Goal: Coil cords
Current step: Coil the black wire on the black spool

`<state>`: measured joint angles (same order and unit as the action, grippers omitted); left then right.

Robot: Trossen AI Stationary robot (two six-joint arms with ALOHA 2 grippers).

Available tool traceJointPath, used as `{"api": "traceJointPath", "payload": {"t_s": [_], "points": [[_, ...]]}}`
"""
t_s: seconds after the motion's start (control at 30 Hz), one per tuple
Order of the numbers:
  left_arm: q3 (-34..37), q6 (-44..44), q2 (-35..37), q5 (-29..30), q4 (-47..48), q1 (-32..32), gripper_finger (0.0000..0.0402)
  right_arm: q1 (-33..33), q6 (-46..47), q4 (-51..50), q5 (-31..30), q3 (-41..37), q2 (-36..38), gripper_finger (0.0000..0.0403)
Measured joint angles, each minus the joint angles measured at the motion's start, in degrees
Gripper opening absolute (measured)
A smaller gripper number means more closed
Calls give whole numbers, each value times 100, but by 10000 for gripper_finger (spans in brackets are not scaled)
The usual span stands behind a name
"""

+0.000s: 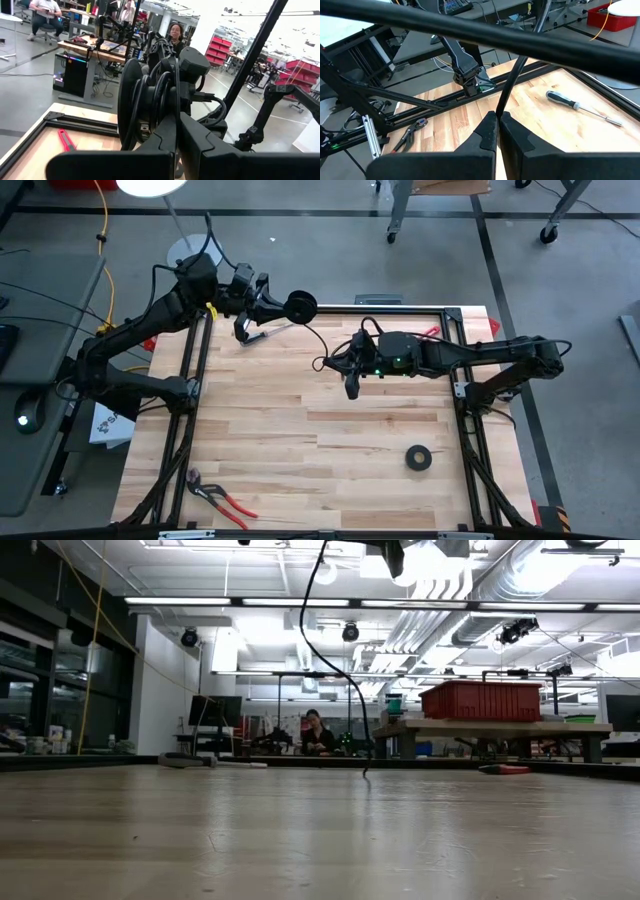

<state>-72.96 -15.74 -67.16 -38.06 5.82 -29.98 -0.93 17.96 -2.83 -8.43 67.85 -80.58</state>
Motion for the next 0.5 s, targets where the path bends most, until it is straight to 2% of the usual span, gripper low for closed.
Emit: {"api": "traceJointPath", "payload": {"t_s": [0.5], "points": [[1, 261, -1, -11, 49, 2, 0, 0, 0, -127, 19, 0, 0, 0]]}}
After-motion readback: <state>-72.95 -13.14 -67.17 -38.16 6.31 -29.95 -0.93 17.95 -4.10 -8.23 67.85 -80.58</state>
